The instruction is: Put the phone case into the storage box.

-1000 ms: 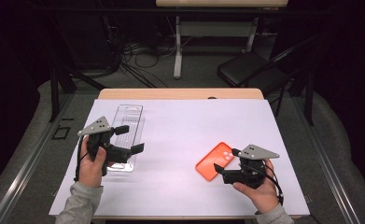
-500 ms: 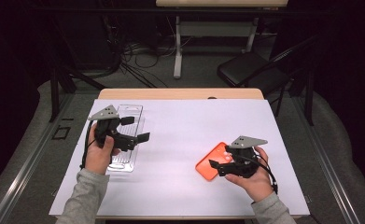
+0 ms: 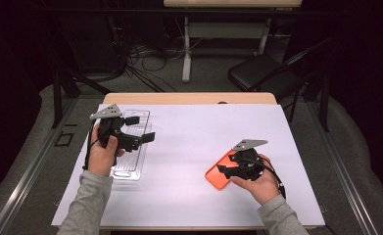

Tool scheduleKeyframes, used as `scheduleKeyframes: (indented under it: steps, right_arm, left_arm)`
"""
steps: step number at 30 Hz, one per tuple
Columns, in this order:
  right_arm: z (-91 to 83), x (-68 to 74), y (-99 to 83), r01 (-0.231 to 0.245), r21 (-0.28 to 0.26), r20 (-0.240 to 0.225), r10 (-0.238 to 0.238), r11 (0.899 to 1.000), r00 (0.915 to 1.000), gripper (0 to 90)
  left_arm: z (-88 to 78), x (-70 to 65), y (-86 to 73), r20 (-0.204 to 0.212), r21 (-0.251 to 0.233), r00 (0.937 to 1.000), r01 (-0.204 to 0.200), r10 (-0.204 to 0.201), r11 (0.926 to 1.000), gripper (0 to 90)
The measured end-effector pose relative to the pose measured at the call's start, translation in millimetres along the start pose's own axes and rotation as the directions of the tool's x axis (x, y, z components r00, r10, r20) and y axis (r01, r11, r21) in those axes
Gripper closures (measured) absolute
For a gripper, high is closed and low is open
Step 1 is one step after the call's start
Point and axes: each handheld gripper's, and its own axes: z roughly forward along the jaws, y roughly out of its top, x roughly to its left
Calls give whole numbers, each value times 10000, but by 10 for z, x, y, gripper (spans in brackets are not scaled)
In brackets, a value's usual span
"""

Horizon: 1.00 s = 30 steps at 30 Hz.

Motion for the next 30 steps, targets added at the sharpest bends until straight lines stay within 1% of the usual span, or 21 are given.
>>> scheduleKeyframes:
  steps: [2, 5, 7, 8, 9, 10, 11, 12, 14, 16, 18, 19, 21, 22, 24, 26, 28, 30]
  right_arm:
    - [19, 13, 18, -13, 301, 56, 12, 9995, 10000, 423]
    - [44, 31, 56, 182, 852, -48, -179, 9962, 9998, 441]
    - [69, 37, 81, 271, 1105, -132, -258, 9935, 9996, 446]
    - [81, 43, 92, 387, 1149, -78, -381, 9926, 9992, 450]
    - [91, 47, 105, 505, 1269, -70, -501, 9906, 9987, 475]
    - [105, 48, 114, 555, 1411, -195, -533, 9884, 9984, 500]
    - [121, 52, 122, 629, 1484, -314, -588, 9869, 9978, 512]
    - [140, 52, 126, 820, 1510, -310, -782, 9851, 9965, 514]
    - [167, 62, 142, 866, 1855, -368, -812, 9788, 9960, 517]
    - [194, 75, 157, 901, 2050, -466, -822, 9746, 9955, 537]
    - [224, 96, 169, 957, 2375, -634, -829, 9667, 9945, 569]
    - [239, 111, 175, 1039, 2548, -619, -910, 9614, 9939, 574]
    - [277, 137, 182, 1342, 2815, -573, -1229, 9501, 9908, 575]
    - [293, 146, 187, 1442, 2897, -536, -1344, 9462, 9895, 588]
    - [316, 152, 199, 1445, 3089, -553, -1339, 9400, 9894, 609]
    - [339, 155, 203, 1345, 3277, -572, -1225, 9352, 9908, 641]
    - [369, 162, 201, 1286, 3511, -636, -1134, 9275, 9915, 660]
    - [399, 173, 200, 1328, 3774, -699, -1147, 9165, 9909, 674]
  left_arm:
    - [-2, 0, -18, -19, -32, 10000, 89, -89, 10000, 30]
    - [-8, -5, -50, -80, 1, 9997, 213, -213, 9998, 30]
    - [-7, -12, -66, -94, 19, 9995, 290, -290, 9996, 30]
    - [-6, -18, -71, -87, 41, 9995, 304, -303, 9995, 30]
    - [-4, -26, -76, -99, 32, 9995, 304, -304, 9995, 30]
    - [0, -33, -79, -87, 40, 9995, 310, -309, 9995, 29]
    - [3, -39, -82, -79, 70, 9994, 341, -341, 9994, 23]
    - [5, -42, -84, -63, 87, 9993, 376, -376, 9993, 16]
    - [7, -44, -91, -48, 69, 9986, 518, -518, 9986, 4]
    - [7, -43, -98, -145, 51, 9972, 728, -727, 9973, 4]
    - [8, -38, -109, -88, 115, 9962, 870, -869, 9961, 4]
    - [11, -39, -118, -69, 133, 9960, 890, -889, 9959, 4]
    - [21, -39, -137, -73, 214, 9965, 833, -832, 9963, 4]
    - [24, -40, -144, -98, 287, 9963, 852, -850, 9959, 4]
    - [25, -45, -153, -133, 331, 9958, 912, -908, 9953, 4]
    - [8, -56, -155, -135, 274, 9966, 811, -807, 9963, 5]
    - [-16, -68, -152, -154, 306, 9970, 765, -760, 9966, 6]
    - [-37, -82, -152, -239, 386, 9973, 706, -698, 9968, 11]
